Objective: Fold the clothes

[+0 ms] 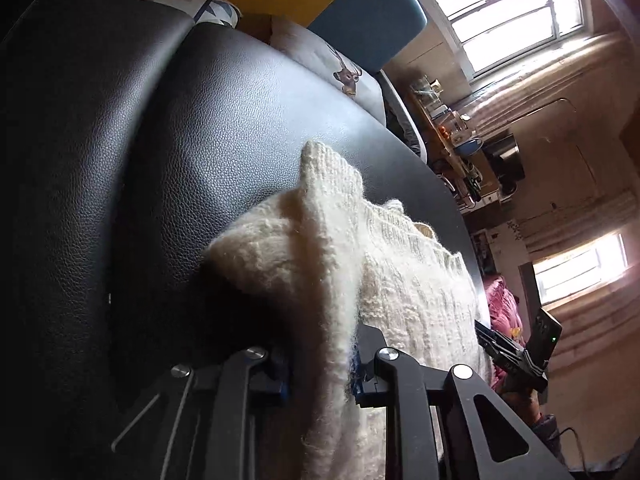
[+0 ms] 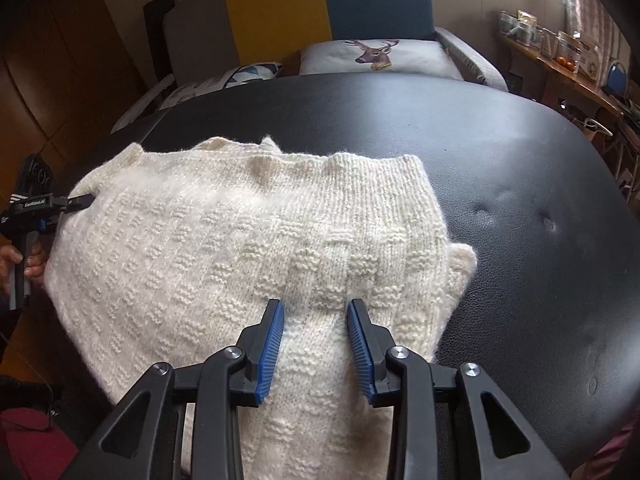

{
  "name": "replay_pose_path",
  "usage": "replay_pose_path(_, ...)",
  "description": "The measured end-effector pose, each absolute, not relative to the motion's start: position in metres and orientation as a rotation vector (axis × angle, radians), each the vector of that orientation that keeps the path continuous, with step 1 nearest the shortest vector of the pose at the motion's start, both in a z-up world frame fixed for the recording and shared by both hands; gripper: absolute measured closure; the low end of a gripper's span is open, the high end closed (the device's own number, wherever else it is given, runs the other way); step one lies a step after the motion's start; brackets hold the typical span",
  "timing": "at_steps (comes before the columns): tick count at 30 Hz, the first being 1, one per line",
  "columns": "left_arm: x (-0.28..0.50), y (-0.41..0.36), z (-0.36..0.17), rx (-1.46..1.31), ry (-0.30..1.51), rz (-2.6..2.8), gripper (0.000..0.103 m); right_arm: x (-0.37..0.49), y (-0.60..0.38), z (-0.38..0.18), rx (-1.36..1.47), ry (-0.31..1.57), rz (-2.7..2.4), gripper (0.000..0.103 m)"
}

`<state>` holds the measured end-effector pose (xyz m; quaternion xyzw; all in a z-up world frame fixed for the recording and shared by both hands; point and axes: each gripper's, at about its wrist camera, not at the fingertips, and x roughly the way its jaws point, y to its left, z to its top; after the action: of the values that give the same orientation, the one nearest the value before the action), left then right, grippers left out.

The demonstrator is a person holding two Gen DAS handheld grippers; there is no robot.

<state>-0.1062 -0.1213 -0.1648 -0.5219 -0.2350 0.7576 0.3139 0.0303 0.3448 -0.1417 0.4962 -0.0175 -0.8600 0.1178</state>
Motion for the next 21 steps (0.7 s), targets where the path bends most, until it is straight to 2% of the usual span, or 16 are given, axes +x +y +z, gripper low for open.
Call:
replay_pose_path(9, -0.112, -0.159, -0.149, -1.347, -0.676, 2.100, 0.084, 0.016, 0.323, -0.135, 1.432, 0.215, -2.307, 0.070)
replay_pose_path(17, -0.099, -0.174, -0.098, -1.281, -0.697, 2.087, 0.084, -0.003, 0.316, -0.150, 1.474, 0.201, -2.245, 0.070)
replay_pose_path(21, -0.084, -0.160, -0.065, -1.177, -0.805, 2.005, 0.085, -0.013, 0.313, -0.158, 1.494, 0.194, -2.213, 0.069)
